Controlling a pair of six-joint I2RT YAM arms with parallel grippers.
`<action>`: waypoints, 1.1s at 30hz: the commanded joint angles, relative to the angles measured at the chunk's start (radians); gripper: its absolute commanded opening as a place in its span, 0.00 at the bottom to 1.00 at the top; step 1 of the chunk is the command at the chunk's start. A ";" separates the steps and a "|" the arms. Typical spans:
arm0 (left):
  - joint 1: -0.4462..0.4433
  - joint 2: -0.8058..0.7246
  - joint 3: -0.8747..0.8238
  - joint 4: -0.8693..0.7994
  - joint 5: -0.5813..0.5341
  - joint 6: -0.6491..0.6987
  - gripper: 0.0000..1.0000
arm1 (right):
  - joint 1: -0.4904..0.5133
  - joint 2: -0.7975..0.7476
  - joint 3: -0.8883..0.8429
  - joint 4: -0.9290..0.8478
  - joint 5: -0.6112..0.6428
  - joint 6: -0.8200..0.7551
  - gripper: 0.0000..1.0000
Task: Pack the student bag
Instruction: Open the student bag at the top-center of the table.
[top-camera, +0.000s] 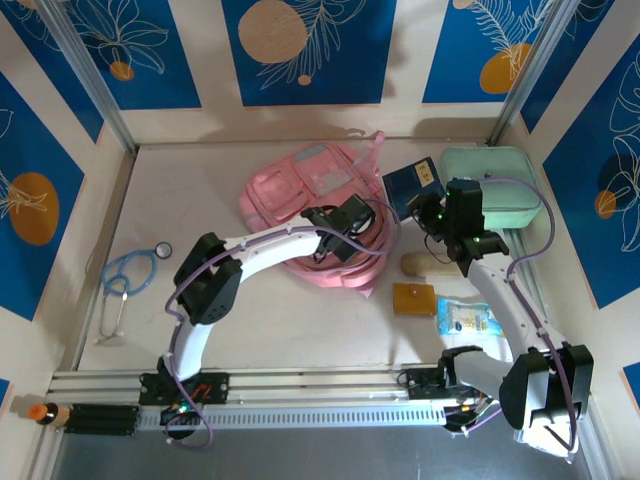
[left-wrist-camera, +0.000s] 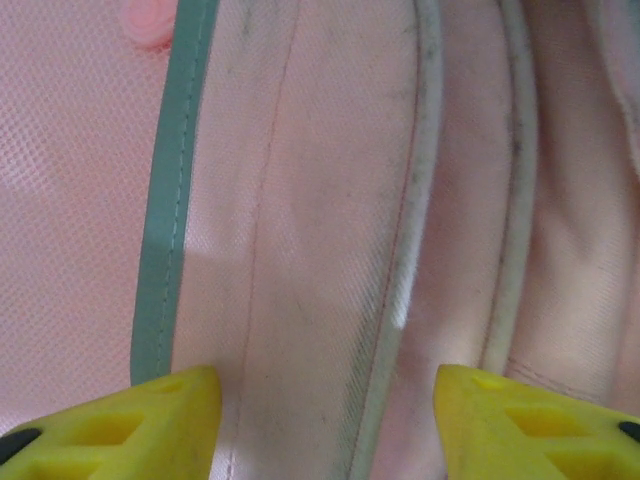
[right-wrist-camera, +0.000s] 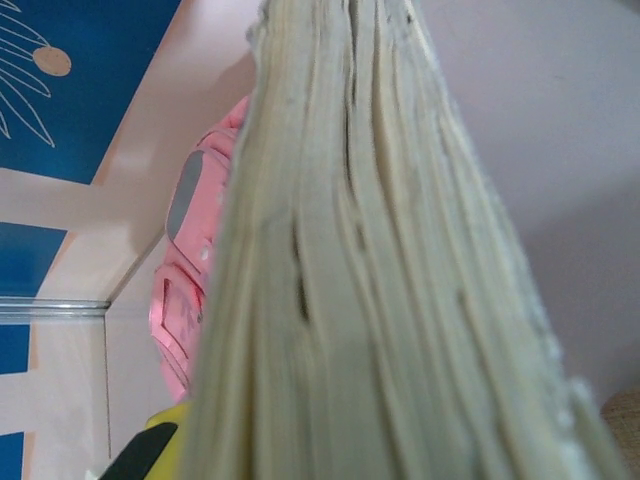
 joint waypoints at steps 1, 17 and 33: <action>-0.001 0.039 0.064 -0.071 -0.060 0.022 0.53 | -0.006 -0.023 -0.014 0.023 -0.002 0.027 0.00; 0.001 -0.044 0.069 -0.082 -0.171 0.011 0.00 | -0.022 -0.057 -0.018 -0.009 0.034 0.012 0.00; 0.074 -0.317 -0.051 0.181 -0.307 0.008 0.00 | 0.036 -0.085 -0.069 -0.038 0.037 0.045 0.00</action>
